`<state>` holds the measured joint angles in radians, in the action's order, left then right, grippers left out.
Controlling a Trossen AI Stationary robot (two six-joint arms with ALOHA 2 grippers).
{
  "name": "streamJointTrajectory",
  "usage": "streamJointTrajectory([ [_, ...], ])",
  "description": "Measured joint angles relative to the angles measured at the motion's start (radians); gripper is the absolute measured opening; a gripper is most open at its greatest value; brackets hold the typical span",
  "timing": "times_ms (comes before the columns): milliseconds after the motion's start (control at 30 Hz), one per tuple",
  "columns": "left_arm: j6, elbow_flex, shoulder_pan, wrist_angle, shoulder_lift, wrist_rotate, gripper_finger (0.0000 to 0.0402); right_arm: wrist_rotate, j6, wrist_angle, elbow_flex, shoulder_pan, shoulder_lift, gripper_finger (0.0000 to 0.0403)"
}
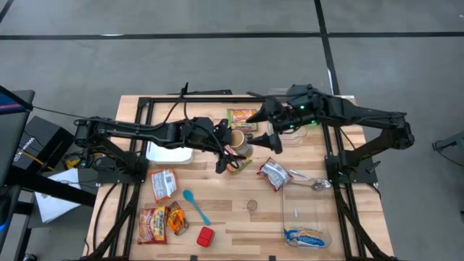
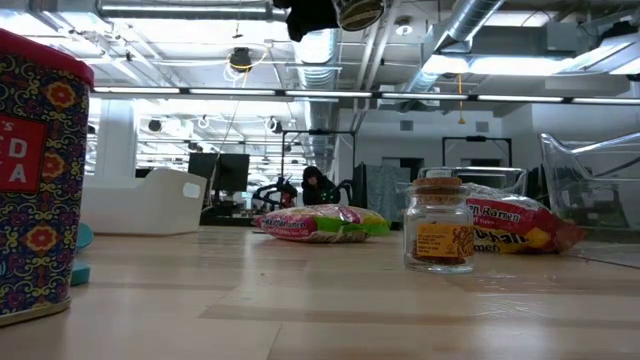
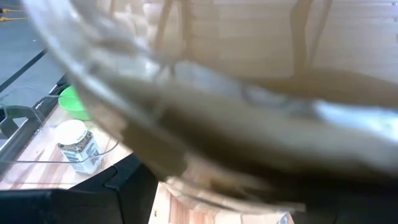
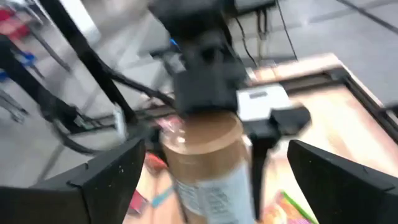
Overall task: Pick & Place Food Item
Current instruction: Put the gold seasoning bottle into the top transparent bin
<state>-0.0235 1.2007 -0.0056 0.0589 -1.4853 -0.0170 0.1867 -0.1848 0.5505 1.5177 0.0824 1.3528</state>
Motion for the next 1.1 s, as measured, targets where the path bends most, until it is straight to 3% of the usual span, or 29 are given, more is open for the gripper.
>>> streamJointTrajectory([
  [333,-0.006,0.0,-0.003,0.003,0.0,-0.002,0.027,-0.007,0.137,-0.025,0.0,-0.049,0.071,0.0398],
  [833,-0.014,0.0,-0.003,0.001,0.0,-0.002,0.027,-0.03,0.17,-0.098,-0.001,-0.038,0.135,0.0397],
  [1100,-0.019,0.0,-0.003,0.003,0.0,-0.002,0.027,-0.003,0.167,-0.11,0.001,-0.043,0.134,0.0353],
])
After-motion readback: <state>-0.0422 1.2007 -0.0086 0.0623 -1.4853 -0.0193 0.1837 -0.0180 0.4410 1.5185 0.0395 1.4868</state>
